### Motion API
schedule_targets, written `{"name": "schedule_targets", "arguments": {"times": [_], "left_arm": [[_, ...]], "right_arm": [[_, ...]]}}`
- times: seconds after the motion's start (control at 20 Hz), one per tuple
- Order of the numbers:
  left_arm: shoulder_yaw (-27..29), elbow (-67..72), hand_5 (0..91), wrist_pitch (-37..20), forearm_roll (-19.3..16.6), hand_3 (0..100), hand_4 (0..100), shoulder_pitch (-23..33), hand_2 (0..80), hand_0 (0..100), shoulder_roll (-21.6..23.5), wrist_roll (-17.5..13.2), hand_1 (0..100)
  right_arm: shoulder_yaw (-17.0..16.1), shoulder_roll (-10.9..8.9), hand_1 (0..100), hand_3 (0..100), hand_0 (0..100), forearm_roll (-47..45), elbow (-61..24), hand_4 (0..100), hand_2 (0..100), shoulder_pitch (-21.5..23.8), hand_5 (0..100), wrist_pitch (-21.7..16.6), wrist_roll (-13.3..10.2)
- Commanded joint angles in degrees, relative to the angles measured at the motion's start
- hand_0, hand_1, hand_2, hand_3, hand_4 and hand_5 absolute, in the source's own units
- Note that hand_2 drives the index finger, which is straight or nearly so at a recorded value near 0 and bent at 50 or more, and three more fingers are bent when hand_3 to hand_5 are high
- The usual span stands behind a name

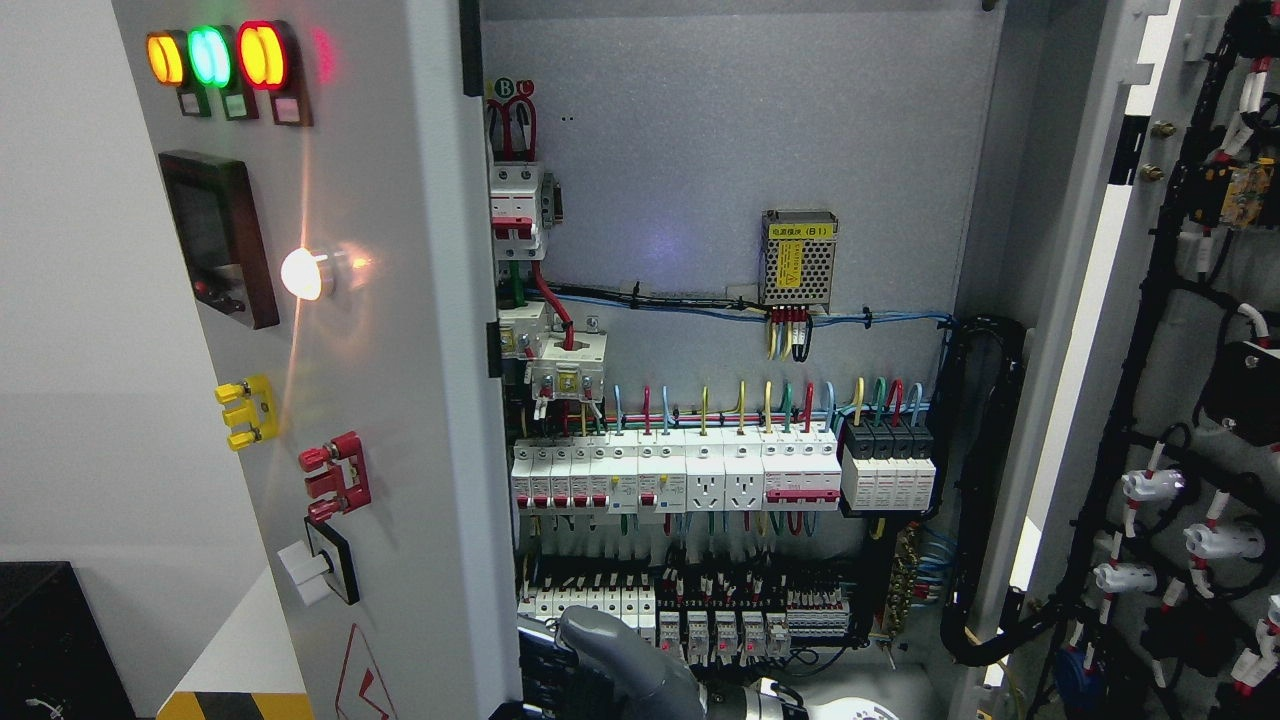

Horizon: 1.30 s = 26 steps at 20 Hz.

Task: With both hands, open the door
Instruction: 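Swing the indicator-light door wide open with the right hand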

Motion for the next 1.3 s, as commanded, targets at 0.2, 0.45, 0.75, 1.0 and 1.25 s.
{"name": "schedule_targets", "arguments": {"times": [0.2, 0.45, 0.75, 1.0, 1.25], "left_arm": [[-1.8, 0.0, 0.0, 0.0, 0.0, 0, 0, 0.0, 0.0, 0, 0.0, 0.0, 0], [-1.8, 0.0, 0.0, 0.0, 0.0, 0, 0, 0.1, 0.0, 0, 0.1, 0.0, 0], [-1.9, -0.1, 0.0, 0.0, 0.0, 0, 0, 0.1, 0.0, 0, 0.0, 0.0, 0], [-1.9, -0.3, 0.0, -0.1, 0.0, 0, 0, 0.2, 0.0, 0, 0.1, 0.0, 0], [-1.8, -3.6, 0.0, -0.1, 0.0, 0, 0, 0.9, 0.0, 0, 0.3, 0.0, 0]], "right_arm": [[6.6, 0.97, 0, 0, 19, 0.1, -1.9, 0, 0, 0.1, 0, 0.2, -0.6], [8.9, 1.14, 0, 0, 19, 0.7, -1.5, 0, 0, -0.2, 0, 0.2, -0.7], [10.8, 3.16, 0, 0, 19, 0.9, -0.8, 0, 0, -0.4, 0, 0.3, -0.8], [12.6, 4.74, 0, 0, 19, 1.7, 1.0, 0, 0, -0.6, 0, 0.3, -0.8], [14.0, 6.33, 0, 0, 19, 3.5, 2.9, 0, 0, -0.8, 0, 0.3, -0.8]]}}
